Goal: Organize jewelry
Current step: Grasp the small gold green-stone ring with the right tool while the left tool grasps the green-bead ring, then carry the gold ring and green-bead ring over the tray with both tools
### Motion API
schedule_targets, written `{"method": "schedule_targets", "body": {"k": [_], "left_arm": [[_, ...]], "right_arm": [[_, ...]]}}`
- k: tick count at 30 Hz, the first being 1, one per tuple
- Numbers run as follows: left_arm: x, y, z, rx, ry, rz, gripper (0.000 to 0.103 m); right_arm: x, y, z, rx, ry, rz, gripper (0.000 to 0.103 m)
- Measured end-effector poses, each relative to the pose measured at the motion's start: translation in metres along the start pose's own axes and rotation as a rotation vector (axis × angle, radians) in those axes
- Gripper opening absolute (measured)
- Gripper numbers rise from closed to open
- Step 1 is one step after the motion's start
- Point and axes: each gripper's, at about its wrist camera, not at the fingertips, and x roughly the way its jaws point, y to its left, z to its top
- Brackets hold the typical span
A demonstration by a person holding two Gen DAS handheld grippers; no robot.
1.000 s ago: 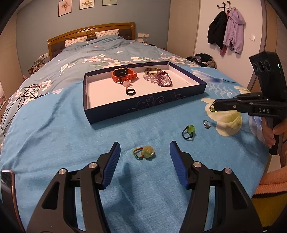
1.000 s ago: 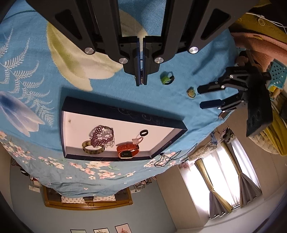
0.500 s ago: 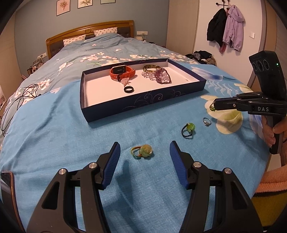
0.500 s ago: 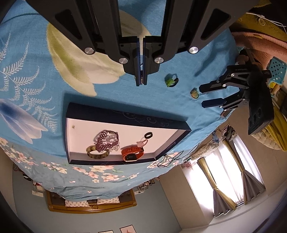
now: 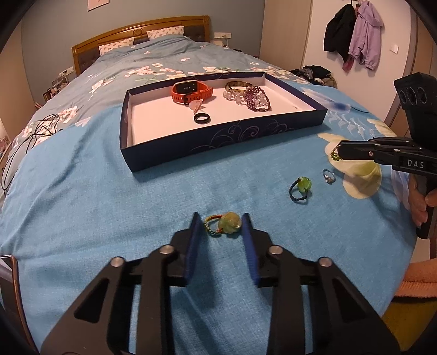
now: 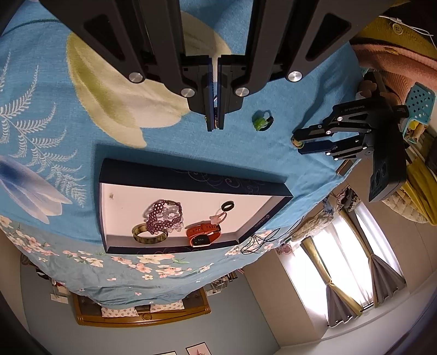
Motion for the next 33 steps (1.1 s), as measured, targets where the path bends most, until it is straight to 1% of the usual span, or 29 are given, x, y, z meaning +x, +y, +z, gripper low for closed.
{"method": "schedule_targets", "body": {"k": [4, 10, 17, 33], "left_arm": [[-0.001, -0.001, -0.001, -0.004, -0.005, 0.000, 0.017], [-0.003, -0.001, 0.000, -0.007, -0.014, 0.003, 0.017], [-0.011, -0.001, 0.004, -0.012, -0.044, -0.001, 0.017], [-0.034, -0.003, 0.032, 0.010, -0.150, 0.001, 0.017]], "right_arm": [[0.001, 0.000, 0.001, 0.002, -0.006, 0.003, 0.001], [-0.001, 0.002, 0.003, -0.001, -0.014, 0.007, 0.001], [-0.005, 0.002, 0.007, -0.003, -0.035, 0.010, 0.001], [-0.013, 0.008, 0.026, -0.026, -0.092, 0.020, 0.001]]}}
